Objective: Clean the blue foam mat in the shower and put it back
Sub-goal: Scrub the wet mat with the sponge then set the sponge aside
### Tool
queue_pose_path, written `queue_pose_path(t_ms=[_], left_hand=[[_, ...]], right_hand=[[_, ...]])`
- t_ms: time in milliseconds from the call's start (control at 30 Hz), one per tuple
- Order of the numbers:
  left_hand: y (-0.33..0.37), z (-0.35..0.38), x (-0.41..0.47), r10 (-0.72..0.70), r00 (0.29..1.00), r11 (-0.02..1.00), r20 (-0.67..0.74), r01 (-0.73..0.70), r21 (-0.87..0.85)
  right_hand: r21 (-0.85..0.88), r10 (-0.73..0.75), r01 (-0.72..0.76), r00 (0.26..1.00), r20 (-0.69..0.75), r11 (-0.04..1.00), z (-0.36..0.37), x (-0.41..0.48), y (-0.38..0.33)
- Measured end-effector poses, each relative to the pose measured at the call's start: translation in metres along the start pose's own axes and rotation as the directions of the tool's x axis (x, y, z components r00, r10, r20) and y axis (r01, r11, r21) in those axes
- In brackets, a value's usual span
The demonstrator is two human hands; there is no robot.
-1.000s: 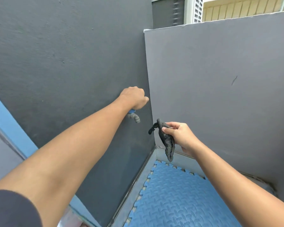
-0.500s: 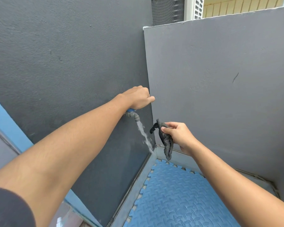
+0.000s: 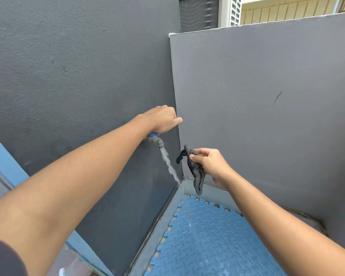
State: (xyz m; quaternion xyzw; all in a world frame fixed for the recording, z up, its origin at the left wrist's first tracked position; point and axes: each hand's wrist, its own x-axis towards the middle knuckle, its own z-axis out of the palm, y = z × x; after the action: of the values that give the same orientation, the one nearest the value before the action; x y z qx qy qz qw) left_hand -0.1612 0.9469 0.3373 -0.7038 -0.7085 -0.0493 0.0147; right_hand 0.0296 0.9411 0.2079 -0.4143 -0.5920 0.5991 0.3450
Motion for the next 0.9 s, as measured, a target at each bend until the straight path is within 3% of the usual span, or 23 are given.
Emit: queue_pose_path(t_ms=[133,333,433,500,533,600,633,667,700,767,900], left_hand=[[-0.002,0.000,0.004,-0.062,0.998,0.998,0.022,0.062,-0.029],[-0.006,0.000,0.015,-0.296,0.954,0.955,0.051,0.294,0.045],[-0.001,0.006,0.008,-0.261,0.961,0.949,-0.093,0.273,0.156],[0.002,0.012,-0.002,-0.155,0.937,0.947,-0.312,0.231,0.225],[0.005,0.016,-0.009,-0.070,0.896,0.959,-0.439,0.182,0.219],[0.016,0.036,-0.030,0.112,0.731,0.989,-0.673,-0.020,0.144],[0.025,0.051,-0.041,0.187,0.640,0.982,-0.745,-0.152,0.116],[0.035,0.077,-0.052,0.240,0.591,0.957,-0.770,-0.276,0.087],[0.042,0.106,-0.063,0.269,0.590,0.934,-0.761,-0.353,0.056],[0.041,0.176,-0.082,0.271,0.698,0.919,-0.663,-0.393,-0.038],[0.005,0.361,-0.107,0.137,0.949,0.934,-0.285,-0.219,-0.281]], right_hand=[[-0.025,0.008,-0.008,1.000,0.008,1.000,-0.005,0.002,0.009],[-0.054,-0.001,0.001,1.000,-0.005,0.999,-0.026,0.003,0.032],[-0.083,0.013,-0.016,0.999,-0.040,0.996,-0.035,0.004,0.048],[-0.101,0.024,-0.033,0.996,-0.088,0.994,-0.035,0.004,0.065],[-0.118,0.027,-0.040,0.993,-0.111,0.992,-0.033,0.003,0.075],[-0.156,0.046,-0.066,0.990,-0.130,0.986,-0.023,0.000,0.104],[-0.188,0.062,-0.085,0.990,-0.127,0.979,-0.016,0.002,0.122],[-0.257,0.085,-0.116,0.988,-0.130,0.959,-0.009,0.003,0.149],[-0.364,0.076,-0.119,0.989,-0.130,0.924,-0.002,0.002,0.175],[-0.580,0.019,-0.062,0.997,-0.080,0.812,0.011,-0.005,0.227],[-0.799,0.066,0.132,0.976,0.209,0.586,0.026,-0.047,0.347]])
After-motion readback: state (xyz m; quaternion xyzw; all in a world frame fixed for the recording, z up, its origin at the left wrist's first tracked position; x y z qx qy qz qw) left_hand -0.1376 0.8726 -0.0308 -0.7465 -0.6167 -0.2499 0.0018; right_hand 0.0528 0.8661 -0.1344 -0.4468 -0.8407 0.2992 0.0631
